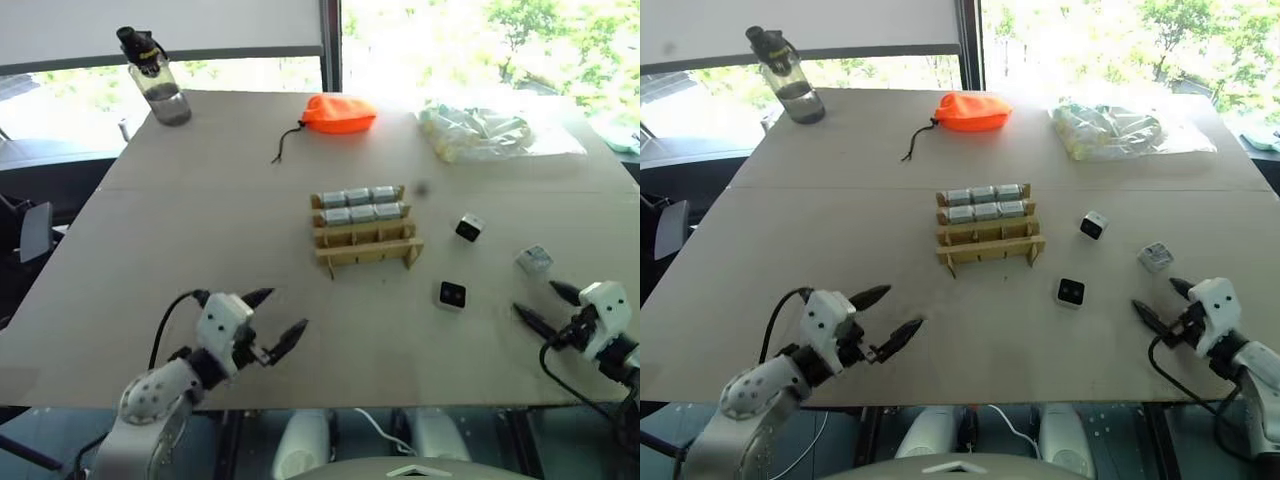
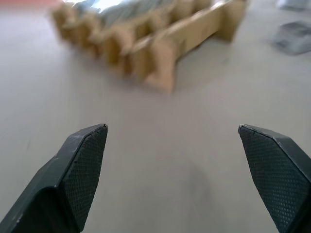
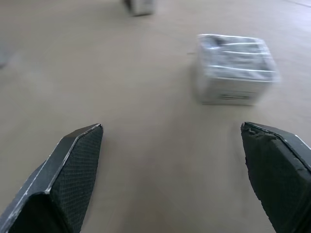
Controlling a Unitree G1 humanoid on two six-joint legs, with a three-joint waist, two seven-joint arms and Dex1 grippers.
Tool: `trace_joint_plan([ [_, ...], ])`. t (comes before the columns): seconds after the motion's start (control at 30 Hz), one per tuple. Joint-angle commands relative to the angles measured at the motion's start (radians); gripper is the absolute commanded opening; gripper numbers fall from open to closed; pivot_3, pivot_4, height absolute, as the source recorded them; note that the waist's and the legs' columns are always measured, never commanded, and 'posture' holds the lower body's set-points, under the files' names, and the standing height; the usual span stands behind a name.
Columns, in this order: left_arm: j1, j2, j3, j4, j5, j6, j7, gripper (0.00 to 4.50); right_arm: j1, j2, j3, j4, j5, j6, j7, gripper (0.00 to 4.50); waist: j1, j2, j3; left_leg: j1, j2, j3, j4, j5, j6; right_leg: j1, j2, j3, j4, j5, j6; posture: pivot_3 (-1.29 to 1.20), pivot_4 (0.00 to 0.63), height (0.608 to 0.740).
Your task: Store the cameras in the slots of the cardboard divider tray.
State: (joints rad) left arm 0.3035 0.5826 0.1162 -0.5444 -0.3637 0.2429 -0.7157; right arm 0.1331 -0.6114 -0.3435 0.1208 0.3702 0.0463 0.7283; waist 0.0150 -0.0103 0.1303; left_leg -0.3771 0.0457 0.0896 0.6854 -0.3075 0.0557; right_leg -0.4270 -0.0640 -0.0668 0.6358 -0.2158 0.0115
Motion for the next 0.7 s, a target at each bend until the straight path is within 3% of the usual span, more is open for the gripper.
trace_joint_plan([
  [0.03, -0.083, 0.057, 0.003, -0.089, -0.111, 0.081, -0.061, 4.47, -0.064, -0.007, -0.026, -0.006, 0.000, 0.052, -0.062, 4.50, -0.003, 0.001, 0.000, 0.000, 0.000, 0.000, 0.000, 0.000, 0.000, 0.000, 0.000, 0.000, 0.000, 0.000, 0.000, 0.00, 0.150, 0.740],
  [0.23, -0.201, 0.134, 0.016, -0.113, -0.215, 0.188, -0.109, 4.47, -0.165, -0.014, -0.005, 0.032, -0.008, 0.090, -0.058, 4.50, -0.003, 0.003, 0.002, 0.000, -0.001, 0.001, 0.000, 0.001, -0.001, -0.001, 0.002, 0.001, 0.001, 0.002, 0.003, 0.00, 0.150, 0.740],
  [0.43, -0.280, 0.284, 0.058, -0.080, -0.304, 0.225, -0.279, 4.47, -0.228, -0.007, 0.029, 0.023, -0.003, 0.153, -0.048, 4.50, -0.002, 0.004, 0.003, 0.000, -0.003, 0.001, 0.000, 0.003, -0.005, -0.001, 0.002, 0.001, 0.001, 0.001, 0.003, 0.00, 0.150, 0.740],
  [0.7, -0.335, 0.311, 0.054, -0.035, -0.292, 0.231, -0.301, 4.47, -0.269, -0.007, 0.039, 0.058, -0.007, 0.162, -0.047, 4.50, -0.003, 0.005, 0.004, -0.001, -0.005, 0.002, 0.000, 0.003, -0.005, -0.002, 0.001, 0.002, 0.000, 0.002, 0.005, 0.00, 0.150, 0.740],
])
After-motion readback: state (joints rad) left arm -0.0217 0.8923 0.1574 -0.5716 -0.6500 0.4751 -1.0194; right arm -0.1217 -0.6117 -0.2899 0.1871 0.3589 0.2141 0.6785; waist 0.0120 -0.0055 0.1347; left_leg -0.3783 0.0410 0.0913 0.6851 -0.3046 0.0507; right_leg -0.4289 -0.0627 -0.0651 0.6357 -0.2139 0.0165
